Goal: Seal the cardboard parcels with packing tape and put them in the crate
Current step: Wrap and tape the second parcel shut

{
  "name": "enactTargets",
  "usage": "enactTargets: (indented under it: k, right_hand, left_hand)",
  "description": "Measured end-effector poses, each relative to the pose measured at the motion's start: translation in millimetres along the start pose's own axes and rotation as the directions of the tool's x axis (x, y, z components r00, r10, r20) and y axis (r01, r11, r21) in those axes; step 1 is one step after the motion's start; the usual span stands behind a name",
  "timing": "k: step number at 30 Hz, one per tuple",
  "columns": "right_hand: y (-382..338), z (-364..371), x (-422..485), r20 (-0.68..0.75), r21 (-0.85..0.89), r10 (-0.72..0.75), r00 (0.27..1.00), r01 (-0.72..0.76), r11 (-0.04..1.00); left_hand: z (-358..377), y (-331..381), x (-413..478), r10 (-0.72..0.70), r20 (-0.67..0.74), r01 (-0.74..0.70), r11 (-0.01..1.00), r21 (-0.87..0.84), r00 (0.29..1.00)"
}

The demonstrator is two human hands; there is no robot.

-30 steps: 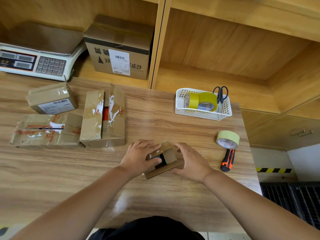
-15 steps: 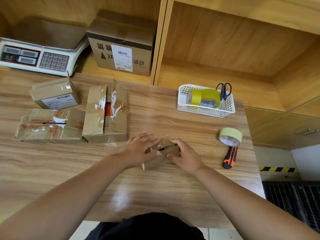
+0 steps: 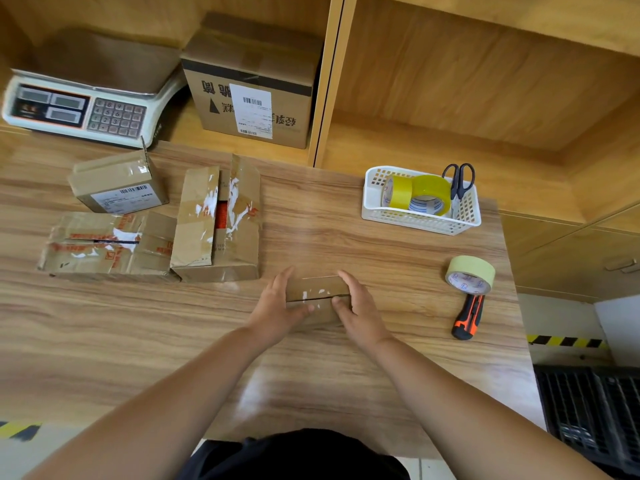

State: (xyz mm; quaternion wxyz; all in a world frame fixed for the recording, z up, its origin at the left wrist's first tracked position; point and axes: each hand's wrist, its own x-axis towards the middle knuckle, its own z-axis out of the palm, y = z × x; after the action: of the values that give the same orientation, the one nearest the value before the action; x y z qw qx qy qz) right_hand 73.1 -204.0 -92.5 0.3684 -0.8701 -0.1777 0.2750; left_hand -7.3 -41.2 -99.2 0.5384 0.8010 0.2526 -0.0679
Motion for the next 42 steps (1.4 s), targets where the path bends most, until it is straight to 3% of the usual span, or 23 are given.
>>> enactTargets:
  k: [6, 15, 20, 22, 24, 26, 27, 29, 32, 33, 37, 42]
  right_hand:
    - [-3, 14, 2, -0.14, 0.115, 0.044, 0.989, -0.028, 0.993]
    - [-10, 16, 15, -0.171, 0.305, 0.17, 0.97, -0.112, 0.946]
    - [-9, 16, 15, -0.171, 0.295, 0.162, 0.972, -0.106, 0.95]
    - [-7, 14, 14, -0.126, 0.32, 0.169, 0.977, -0.121, 0.94]
    - [-6, 11, 14, -0.107, 0.359, 0.173, 0.979, -0.124, 0.925]
    - [-6, 6, 14, -0.111, 0.424, 0.178, 0.978, -0.116, 0.898]
    - [-6, 4, 15, -0.117, 0.45, 0.181, 0.976, -0.111, 0.886]
    - [-7, 0, 15, -0.112, 0.466, 0.181, 0.977, -0.109, 0.878]
    - [-9, -3, 14, -0.068, 0.433, 0.162, 0.984, -0.117, 0.894]
    - [-9, -4, 13, -0.058, 0.423, 0.153, 0.987, -0.115, 0.899]
    - [-4, -11, 11, -0.027, 0.344, 0.109, 0.994, -0.093, 0.934]
    - [10, -9, 17, -0.048, 0.043, -0.013, 0.999, 0.015, 0.999]
  left_hand:
    - [4, -5, 1, 0.052, -0.042, -0.053, 0.998, -0.042, 0.998]
    - [9, -7, 4, 0.016, -0.048, -0.02, 0.996, -0.086, 0.999]
    - [8, -1, 2, 0.026, -0.059, -0.028, 0.999, -0.035, 0.998]
    - [6, 0, 0, 0.051, -0.06, -0.046, 0.995, 0.093, 0.997]
    - [6, 3, -4, 0.204, -0.122, -0.13, 0.886, 0.446, 0.971]
    - [10, 9, -2, 0.412, -0.096, -0.231, 0.671, 0.704, 0.906]
    - [14, 14, -1, 0.458, -0.045, -0.259, 0.578, 0.774, 0.888]
    - [20, 25, 0, 0.373, 0.094, -0.272, 0.462, 0.844, 0.923]
    - [27, 37, 3, 0.136, 0.174, -0.217, 0.442, 0.87, 0.975]
    - [28, 40, 3, 0.117, 0.168, -0.202, 0.421, 0.884, 0.979]
    - [31, 41, 1, 0.144, 0.143, -0.189, 0.381, 0.905, 0.979]
    - [33, 39, 0, 0.207, 0.139, -0.214, 0.403, 0.89, 0.968]
